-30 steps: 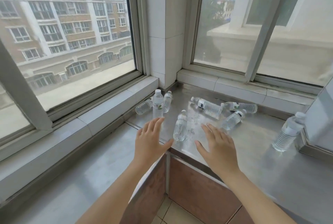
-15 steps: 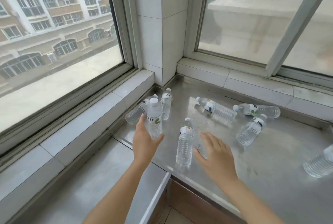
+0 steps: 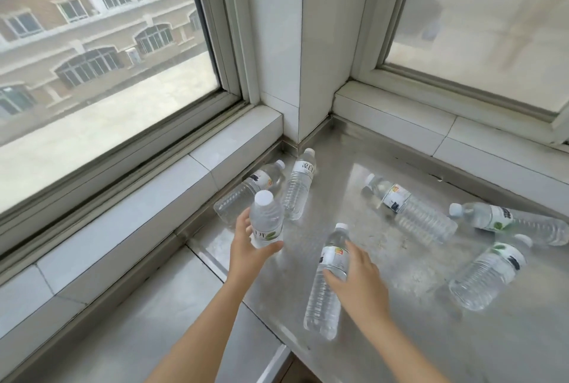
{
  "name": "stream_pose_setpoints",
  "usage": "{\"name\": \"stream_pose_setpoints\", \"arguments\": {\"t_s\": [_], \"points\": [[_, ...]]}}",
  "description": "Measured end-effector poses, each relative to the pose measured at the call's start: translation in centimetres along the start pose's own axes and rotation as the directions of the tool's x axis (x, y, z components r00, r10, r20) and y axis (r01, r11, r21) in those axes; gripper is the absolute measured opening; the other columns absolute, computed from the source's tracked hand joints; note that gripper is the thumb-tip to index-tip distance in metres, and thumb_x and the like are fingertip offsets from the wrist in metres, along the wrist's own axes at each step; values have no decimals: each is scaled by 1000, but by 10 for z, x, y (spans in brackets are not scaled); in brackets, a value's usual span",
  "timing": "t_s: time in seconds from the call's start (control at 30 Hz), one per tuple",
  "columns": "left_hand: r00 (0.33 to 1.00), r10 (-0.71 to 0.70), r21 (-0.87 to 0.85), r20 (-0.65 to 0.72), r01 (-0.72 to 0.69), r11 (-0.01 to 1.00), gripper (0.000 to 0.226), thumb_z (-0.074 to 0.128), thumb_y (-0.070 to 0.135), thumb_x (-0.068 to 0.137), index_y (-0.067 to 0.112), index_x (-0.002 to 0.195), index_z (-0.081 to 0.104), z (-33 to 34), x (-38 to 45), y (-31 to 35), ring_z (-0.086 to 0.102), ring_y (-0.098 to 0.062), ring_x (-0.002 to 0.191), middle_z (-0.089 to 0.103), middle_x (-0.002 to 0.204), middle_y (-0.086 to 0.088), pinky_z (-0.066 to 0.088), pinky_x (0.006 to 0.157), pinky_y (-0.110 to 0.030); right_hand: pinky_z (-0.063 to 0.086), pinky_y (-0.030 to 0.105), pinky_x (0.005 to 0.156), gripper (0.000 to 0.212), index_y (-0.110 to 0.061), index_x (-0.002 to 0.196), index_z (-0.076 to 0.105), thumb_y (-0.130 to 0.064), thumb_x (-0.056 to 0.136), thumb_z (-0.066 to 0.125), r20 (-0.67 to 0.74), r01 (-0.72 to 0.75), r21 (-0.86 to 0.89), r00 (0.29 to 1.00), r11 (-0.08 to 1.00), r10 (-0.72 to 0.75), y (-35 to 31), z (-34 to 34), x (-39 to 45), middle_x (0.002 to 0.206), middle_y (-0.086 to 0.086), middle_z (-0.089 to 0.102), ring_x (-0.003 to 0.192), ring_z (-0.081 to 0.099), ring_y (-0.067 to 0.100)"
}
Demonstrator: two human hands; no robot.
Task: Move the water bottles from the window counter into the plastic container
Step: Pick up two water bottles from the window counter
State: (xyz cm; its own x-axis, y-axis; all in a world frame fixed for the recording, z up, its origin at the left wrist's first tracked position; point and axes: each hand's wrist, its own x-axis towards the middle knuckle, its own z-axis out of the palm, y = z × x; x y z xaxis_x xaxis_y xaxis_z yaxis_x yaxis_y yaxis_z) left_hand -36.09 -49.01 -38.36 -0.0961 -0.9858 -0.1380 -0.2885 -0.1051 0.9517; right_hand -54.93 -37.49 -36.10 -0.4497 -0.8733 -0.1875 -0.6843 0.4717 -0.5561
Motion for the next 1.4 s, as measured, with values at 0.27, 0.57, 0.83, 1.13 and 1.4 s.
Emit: {"name": "stream_pose_setpoints", "arguments": {"t_s": [0.27, 0.57, 0.83, 1.13, 1.4], "points": [[995, -61, -18, -84, 60, 998, 77, 93, 6, 60, 53, 105, 52, 7, -3, 5, 63, -7, 102, 67, 97, 33, 49, 82, -23, 46, 29, 74, 98, -22, 148, 18, -35, 71, 78, 149, -237, 308, 968, 921, 200, 3, 21, 23, 122, -3, 52, 98, 58, 17], [986, -144, 63, -84, 150, 987, 85, 95, 24, 53, 64, 109, 43, 10, -39, 20, 60, -9, 91, 61, 101, 8, 50, 76, -29, 57, 43, 76, 105, -32, 140, 28, -19, 55, 86, 218, -338, 512, 940, 790, 262, 7, 31, 36, 105, -4, 60, 83, 65, 12], [963, -229, -22, -144, 228, 973, 85, 93, 26, 48, 54, 117, 51, -4, -64, 30, 67, -19, 87, 62, 102, 0, 58, 80, -42, 49, 25, 63, 104, -33, 141, 31, 5, 60, 83, 246, -323, 735, 946, 596, 210, 14, 19, 25, 106, -8, 59, 85, 63, 5], [923, -281, -102, -263, 263, 959, 88, 93, 28, 46, 53, 120, 52, -26, -107, 28, 71, -19, 83, 69, 103, -3, 59, 76, -37, 53, 28, 70, 100, -50, 129, 38, -4, 56, 88, 185, -126, 790, 982, 600, -37, -8, 1, 7, 124, -9, 56, 96, 65, 13], [857, -298, -153, -421, 257, 954, 96, 98, 25, 49, 80, 101, 38, -69, -169, 38, 71, -16, 90, 69, 109, 0, 55, 77, -31, 53, 19, 65, 98, -58, 120, 35, -3, 58, 87, 212, 33, 761, 931, 648, -296, -62, -15, -35, 122, -12, 55, 96, 63, 9]]}}
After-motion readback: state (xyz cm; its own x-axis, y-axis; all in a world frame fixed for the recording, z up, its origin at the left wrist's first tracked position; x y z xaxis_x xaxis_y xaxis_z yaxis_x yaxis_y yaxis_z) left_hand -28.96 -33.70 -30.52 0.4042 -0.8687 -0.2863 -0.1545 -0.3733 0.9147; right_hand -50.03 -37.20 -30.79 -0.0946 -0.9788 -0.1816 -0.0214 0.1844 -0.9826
